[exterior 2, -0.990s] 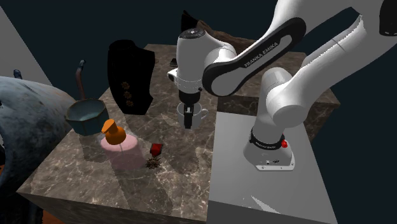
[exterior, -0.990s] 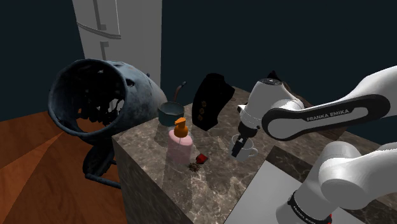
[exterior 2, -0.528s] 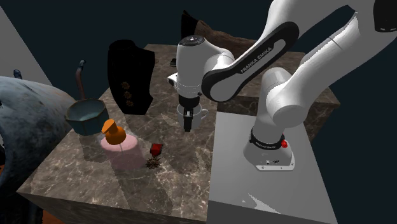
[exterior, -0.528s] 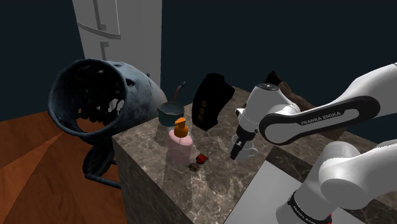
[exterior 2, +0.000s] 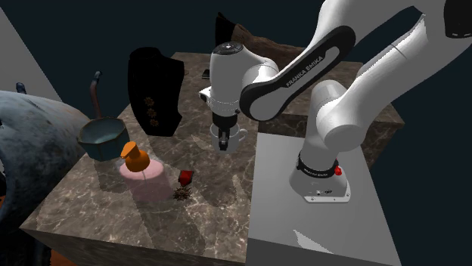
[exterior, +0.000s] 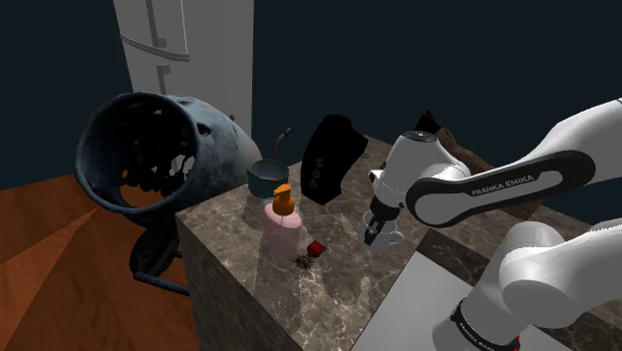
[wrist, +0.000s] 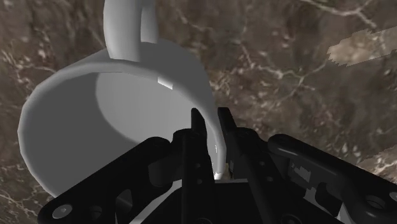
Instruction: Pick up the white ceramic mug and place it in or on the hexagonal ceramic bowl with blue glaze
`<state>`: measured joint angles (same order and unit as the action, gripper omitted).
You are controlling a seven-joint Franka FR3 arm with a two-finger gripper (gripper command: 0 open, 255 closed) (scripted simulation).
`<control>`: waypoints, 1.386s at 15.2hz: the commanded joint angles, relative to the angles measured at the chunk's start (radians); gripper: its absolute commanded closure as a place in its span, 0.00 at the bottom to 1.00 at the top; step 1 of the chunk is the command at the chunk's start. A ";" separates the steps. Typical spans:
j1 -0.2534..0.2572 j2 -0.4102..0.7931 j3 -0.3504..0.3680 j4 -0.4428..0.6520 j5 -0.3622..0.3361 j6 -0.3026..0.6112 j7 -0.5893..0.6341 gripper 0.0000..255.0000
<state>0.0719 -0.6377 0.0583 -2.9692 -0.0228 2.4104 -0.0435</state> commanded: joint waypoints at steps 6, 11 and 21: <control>0.001 -0.014 -0.001 0.007 0.001 -0.021 -0.001 1.00; 0.004 -0.074 -0.005 0.045 0.003 -0.119 -0.007 1.00; 0.006 -0.155 -0.010 0.141 0.005 -0.296 -0.015 1.00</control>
<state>0.0785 -0.7880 0.0492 -2.8398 -0.0172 2.1316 -0.0570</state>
